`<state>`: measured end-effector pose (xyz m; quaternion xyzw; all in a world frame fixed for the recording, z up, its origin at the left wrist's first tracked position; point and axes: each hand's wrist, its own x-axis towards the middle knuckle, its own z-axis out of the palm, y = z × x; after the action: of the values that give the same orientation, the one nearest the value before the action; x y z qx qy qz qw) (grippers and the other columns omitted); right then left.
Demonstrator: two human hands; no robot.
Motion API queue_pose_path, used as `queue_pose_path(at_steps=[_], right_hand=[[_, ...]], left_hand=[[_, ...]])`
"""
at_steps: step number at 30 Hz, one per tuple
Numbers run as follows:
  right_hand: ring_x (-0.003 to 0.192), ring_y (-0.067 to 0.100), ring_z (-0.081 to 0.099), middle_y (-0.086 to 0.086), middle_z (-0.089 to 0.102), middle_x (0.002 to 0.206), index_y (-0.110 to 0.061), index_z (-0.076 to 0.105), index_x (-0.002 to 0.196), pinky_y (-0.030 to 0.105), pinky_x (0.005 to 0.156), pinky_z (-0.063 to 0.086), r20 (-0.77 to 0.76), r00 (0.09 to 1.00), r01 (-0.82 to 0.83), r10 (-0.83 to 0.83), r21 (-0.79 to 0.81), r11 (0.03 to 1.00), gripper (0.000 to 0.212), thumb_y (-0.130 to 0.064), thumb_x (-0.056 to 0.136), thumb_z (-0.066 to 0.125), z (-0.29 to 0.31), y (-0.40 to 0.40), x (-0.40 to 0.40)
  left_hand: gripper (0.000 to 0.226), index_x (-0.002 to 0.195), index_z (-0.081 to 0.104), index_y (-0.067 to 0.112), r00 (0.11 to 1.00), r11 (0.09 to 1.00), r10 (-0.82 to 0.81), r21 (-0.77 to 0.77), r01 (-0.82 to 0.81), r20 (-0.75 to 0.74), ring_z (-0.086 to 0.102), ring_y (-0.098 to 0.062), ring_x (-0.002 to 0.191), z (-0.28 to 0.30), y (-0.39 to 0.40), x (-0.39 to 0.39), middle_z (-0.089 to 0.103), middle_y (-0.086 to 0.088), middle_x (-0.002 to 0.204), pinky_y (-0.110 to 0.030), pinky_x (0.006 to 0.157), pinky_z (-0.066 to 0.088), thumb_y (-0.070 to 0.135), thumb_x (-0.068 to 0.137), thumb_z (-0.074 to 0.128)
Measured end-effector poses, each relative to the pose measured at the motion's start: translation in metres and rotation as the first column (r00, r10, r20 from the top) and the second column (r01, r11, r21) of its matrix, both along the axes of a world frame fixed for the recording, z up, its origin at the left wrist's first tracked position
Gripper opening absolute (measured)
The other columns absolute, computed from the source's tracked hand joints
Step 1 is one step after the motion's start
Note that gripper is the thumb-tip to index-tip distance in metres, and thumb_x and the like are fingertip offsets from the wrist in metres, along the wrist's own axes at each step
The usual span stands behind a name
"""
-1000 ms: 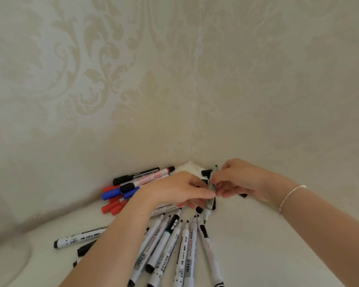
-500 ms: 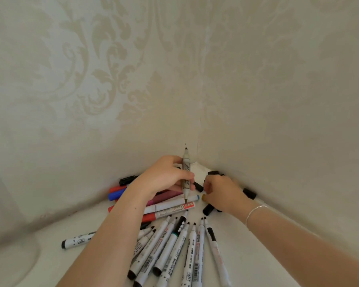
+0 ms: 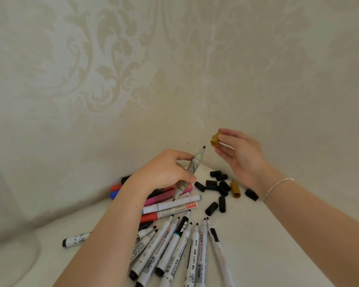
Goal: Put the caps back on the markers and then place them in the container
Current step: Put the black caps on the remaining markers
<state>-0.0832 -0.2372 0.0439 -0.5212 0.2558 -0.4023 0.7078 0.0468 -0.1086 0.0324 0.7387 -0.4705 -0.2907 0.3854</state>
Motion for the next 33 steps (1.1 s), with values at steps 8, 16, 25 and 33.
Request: queue_pose_path(at_steps=[8,16,25,33], right_hand=[[0.09,0.019,0.069,0.01,0.073,0.096,-0.006,0.068,0.103,0.028,0.085,0.055,0.008,0.997,-0.073,0.073,-0.01,0.997,0.018,-0.002,0.086,0.064,-0.006,0.006,0.005],[0.089,0.02,0.07,0.012,0.073,0.098,-0.005,0.069,0.101,0.027,0.082,0.056,-0.109,0.994,-0.032,0.021,-0.107,0.994,0.018,-0.001,0.084,0.066,-0.005,0.011,0.007],[0.082,0.021,0.07,0.014,0.072,0.095,-0.003,0.069,0.098,0.03,0.079,0.057,-0.129,0.992,-0.011,-0.011,-0.162,0.987,0.013,-0.003,0.085,0.066,-0.001,0.011,0.007],[0.081,0.021,0.069,0.018,0.071,0.096,-0.006,0.069,0.086,0.028,0.075,0.056,-0.175,0.983,0.01,-0.05,-0.226,0.974,0.008,0.0,0.083,0.066,0.008,0.008,0.004]], left_hand=[[0.057,0.129,0.056,0.031,0.997,1.0,0.0,0.004,0.0,0.072,0.071,-0.024,0.084,0.0,-0.003,0.0,0.075,-0.006,0.083,-0.045,0.091,0.053,0.016,0.078,0.076],[0.056,0.131,0.054,0.03,0.998,1.0,-0.007,-0.014,0.008,0.055,0.072,-0.018,0.08,0.0,-0.005,-0.001,0.075,-0.003,0.083,-0.041,0.09,0.054,0.016,0.081,0.074],[0.044,0.129,0.053,0.023,0.994,0.995,-0.026,-0.102,0.015,-0.11,0.071,-0.03,0.087,-0.002,-0.007,-0.009,0.071,-0.011,0.083,-0.04,0.082,0.056,0.006,0.089,0.063],[0.045,0.133,0.051,0.022,0.99,0.994,-0.064,-0.097,0.052,-0.123,0.069,-0.014,0.077,-0.002,-0.009,-0.008,0.07,-0.007,0.084,-0.034,0.081,0.056,0.008,0.091,0.059]])
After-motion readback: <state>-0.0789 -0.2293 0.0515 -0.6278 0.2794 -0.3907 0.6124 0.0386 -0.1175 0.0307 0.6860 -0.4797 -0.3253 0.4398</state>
